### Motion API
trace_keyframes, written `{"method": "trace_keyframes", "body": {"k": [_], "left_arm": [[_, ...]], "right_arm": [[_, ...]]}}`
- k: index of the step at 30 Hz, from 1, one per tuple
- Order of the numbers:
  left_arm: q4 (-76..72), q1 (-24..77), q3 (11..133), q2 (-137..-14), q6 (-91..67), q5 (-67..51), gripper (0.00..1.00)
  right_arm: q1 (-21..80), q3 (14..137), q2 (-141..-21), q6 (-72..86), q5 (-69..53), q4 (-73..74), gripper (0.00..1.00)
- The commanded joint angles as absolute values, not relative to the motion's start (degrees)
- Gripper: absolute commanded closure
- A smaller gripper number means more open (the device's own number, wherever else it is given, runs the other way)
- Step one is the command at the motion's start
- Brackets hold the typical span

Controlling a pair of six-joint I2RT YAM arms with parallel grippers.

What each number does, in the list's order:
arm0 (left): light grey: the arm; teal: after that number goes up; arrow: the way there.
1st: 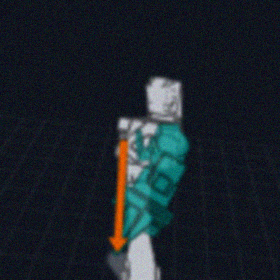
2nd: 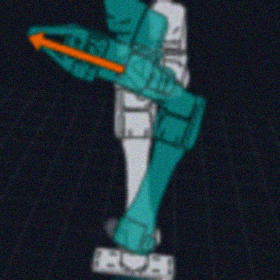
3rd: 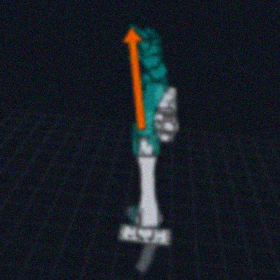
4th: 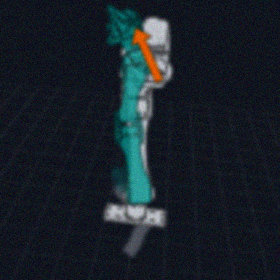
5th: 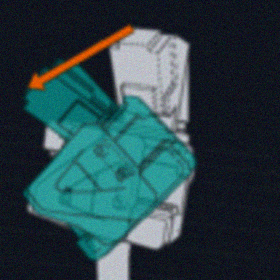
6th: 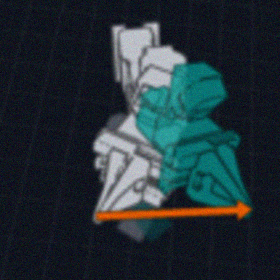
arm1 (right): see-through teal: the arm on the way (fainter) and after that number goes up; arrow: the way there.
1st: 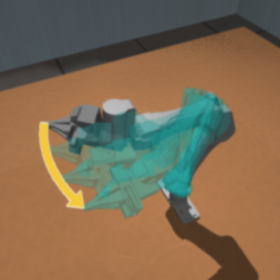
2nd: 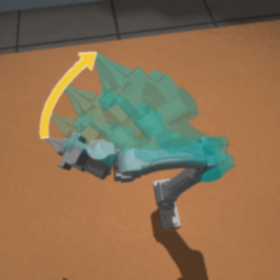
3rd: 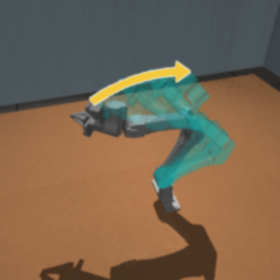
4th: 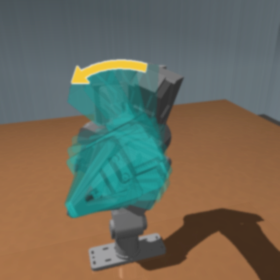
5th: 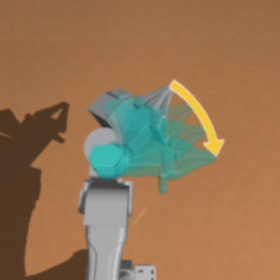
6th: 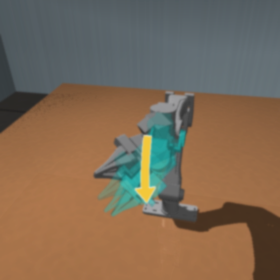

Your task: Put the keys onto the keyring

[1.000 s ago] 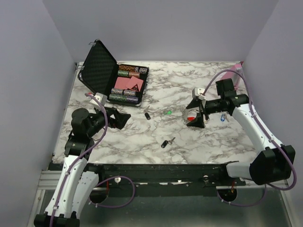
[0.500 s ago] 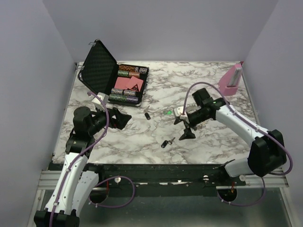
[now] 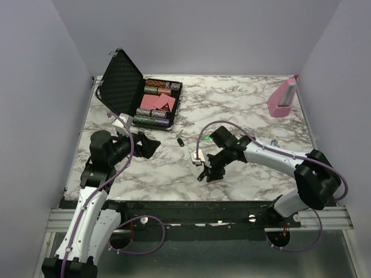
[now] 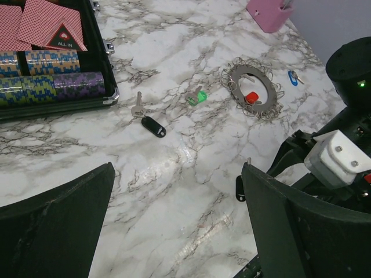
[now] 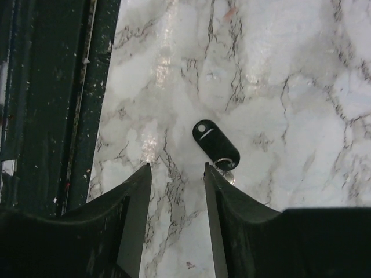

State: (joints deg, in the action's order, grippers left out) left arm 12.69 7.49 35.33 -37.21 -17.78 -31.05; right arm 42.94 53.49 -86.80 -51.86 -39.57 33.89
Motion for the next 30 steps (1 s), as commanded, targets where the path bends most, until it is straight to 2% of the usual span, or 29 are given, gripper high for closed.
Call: {"method": "trace_keyframes", "body": {"k": [1,13,30], "left_arm": [[12.4,6.9,36.9,-37.4,-16.9,-30.2,0.01],[12.3,6.8,36.9,-38.2,-17.1,-30.2,0.01],[12.3,6.6,36.8,-37.9,-17.1,-30.6,0.01]], "right_arm": [[43.3,47.9,-84.0,-46.9,-34.4,27.9,0.52],[48.0,44.2,-84.8,-43.2,-25.0,18.8,0.52],[49.6,43.7,-87.9,-42.3,-21.1,16.2,0.51]]}}
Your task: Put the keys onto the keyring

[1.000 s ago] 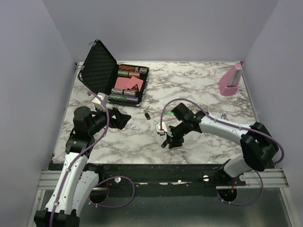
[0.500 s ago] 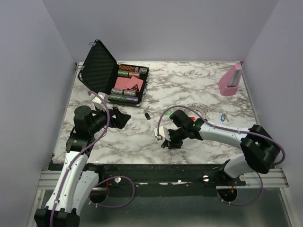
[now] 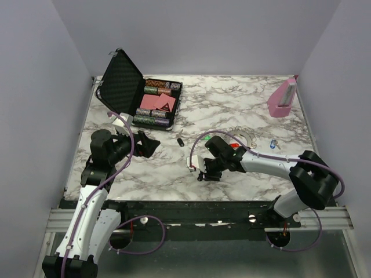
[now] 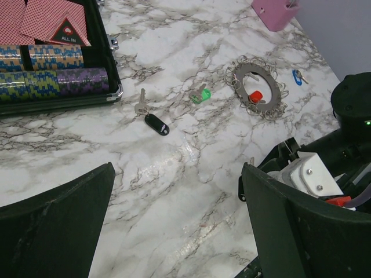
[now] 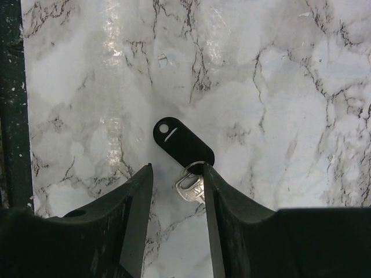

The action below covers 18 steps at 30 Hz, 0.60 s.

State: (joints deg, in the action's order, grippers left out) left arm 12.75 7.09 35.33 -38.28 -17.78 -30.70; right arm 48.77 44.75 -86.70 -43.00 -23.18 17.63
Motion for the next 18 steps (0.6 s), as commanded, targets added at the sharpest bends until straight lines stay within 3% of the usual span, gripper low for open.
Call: {"method": "trace_keyframes", "body": {"k": [1,18], "left_arm": [[12.2,6.6,36.8,-37.8,-17.1,-30.7,0.01],[12.2,6.5,36.7,-37.8,-17.1,-30.8,0.01]], "right_arm": [[49.6,43.6,-88.1,-42.2,-20.7,15.9,0.51],[49.5,43.8,-89.1,-41.4,-18.5,15.2,0.57]]}}
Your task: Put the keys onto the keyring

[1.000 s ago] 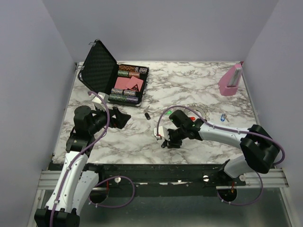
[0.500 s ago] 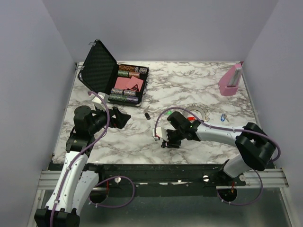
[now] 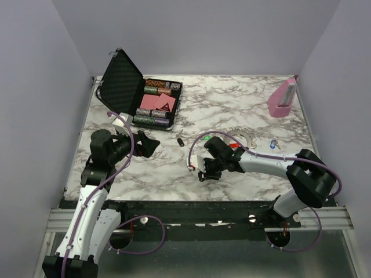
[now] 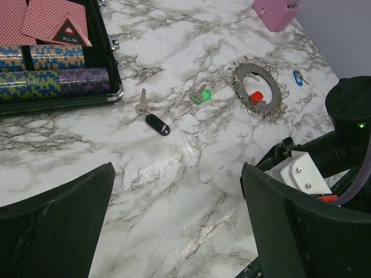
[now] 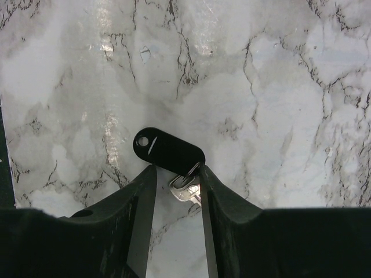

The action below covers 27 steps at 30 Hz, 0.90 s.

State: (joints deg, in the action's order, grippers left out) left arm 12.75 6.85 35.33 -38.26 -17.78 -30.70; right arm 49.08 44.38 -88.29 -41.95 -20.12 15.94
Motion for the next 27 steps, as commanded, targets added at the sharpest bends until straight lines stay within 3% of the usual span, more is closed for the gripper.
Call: {"method": "trace_keyframes", "body": {"k": [1,27], "left_arm": [[12.1,6.6,36.8,-37.8,-17.1,-30.8,0.01],[12.1,6.4,36.7,-37.7,-17.1,-30.9,0.01]], "right_arm": [[49.5,43.9,-89.0,-41.4,-18.6,15.6,0.57],[48.0,46.1,-88.1,-40.5,-21.1,18.7,0.6]]}}
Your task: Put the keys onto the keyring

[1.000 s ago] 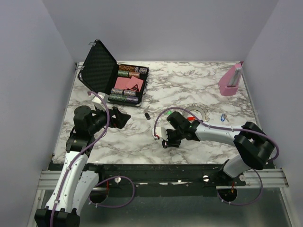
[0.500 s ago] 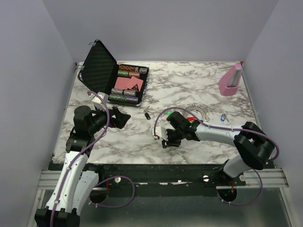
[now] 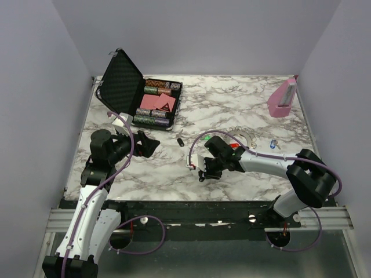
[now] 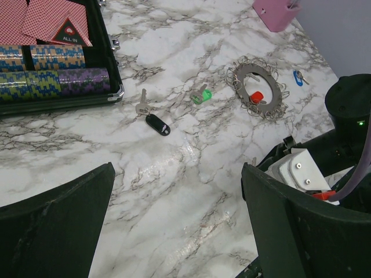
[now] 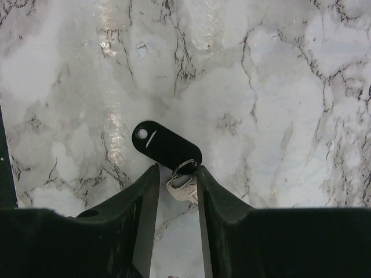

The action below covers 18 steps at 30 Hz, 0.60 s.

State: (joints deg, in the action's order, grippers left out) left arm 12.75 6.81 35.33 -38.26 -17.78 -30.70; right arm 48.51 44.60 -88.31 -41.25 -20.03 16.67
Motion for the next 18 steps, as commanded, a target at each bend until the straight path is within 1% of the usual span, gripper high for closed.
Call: {"method": "trace_keyframes", "body": {"k": [1,4,7,18], "left_arm": [[12.1,6.5,36.7,-37.7,-17.1,-30.9,0.01],[12.1,6.4,36.7,-37.8,-17.1,-31.0,0.01],[12.2,6.4,36.7,-37.9,-17.1,-30.9,0.01],[12.0,6.4,36.7,-37.9,-17.1,-31.1,0.01]], "right_arm": [[47.9,46.1,-87.9,-40.6,-21.9,19.1,0.58],[47.6,46.5,-87.5,-40.4,-23.2,19.6,0.55],[47.1,46.8,-87.5,-40.2,-23.5,19.6,0.55],[46.6,46.5,-88.3,-38.8,-22.4,18.0,0.58]]}}
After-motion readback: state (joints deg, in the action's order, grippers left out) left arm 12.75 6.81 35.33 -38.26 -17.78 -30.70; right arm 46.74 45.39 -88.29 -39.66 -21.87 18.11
